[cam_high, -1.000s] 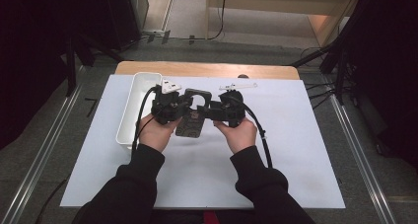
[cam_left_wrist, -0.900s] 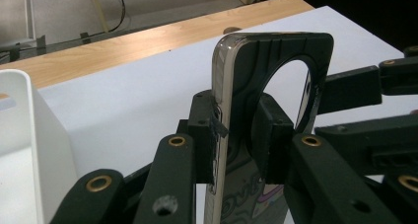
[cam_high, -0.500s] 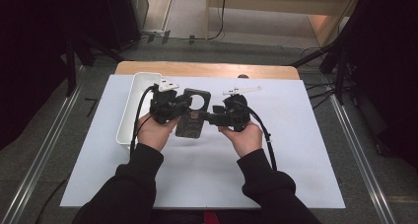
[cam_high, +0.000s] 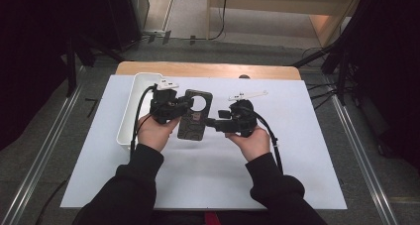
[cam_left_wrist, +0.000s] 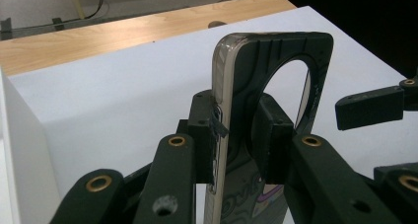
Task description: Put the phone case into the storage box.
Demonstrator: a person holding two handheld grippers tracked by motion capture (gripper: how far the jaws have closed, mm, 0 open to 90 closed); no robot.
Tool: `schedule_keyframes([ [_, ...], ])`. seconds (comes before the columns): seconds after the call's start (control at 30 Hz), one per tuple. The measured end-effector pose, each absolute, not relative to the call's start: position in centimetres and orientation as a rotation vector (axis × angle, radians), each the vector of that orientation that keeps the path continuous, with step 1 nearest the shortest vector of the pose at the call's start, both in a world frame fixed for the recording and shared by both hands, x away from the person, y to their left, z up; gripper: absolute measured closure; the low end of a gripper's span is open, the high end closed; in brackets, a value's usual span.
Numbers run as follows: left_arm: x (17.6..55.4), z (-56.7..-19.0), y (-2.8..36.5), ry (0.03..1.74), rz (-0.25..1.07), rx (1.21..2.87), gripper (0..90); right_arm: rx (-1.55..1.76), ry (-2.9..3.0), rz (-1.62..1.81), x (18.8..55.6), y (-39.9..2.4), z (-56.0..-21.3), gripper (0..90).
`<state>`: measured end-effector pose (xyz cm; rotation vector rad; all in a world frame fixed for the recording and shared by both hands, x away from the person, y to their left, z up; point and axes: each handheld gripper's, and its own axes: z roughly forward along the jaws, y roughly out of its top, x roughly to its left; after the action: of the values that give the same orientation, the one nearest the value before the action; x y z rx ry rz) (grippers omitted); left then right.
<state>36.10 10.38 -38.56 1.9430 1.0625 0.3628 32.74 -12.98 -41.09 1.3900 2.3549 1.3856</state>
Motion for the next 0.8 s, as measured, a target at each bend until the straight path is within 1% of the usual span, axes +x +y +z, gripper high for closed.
schedule_keyframes([
  [0.37, 36.2, -38.7, 10.1, 1.045, 0.34, 1.965, 72.6, 1.329, 2.397, 1.415, 32.0, -13.4, -42.1, 32.7],
  [0.5, 36.3, -38.7, 10.2, 1.048, 0.308, 1.955, 72.6, 1.313, 2.408, 1.431, 31.8, -13.6, -42.4, 31.4],
  [0.6, 36.4, -38.7, 10.3, 1.047, 0.286, 1.955, 72.6, 1.295, 2.423, 1.448, 31.8, -14.0, -42.5, 29.2],
  [0.8, 36.4, -38.8, 10.3, 1.038, 0.277, 1.964, 72.5, 1.286, 2.408, 1.501, 31.9, -15.3, -42.6, 28.5],
])
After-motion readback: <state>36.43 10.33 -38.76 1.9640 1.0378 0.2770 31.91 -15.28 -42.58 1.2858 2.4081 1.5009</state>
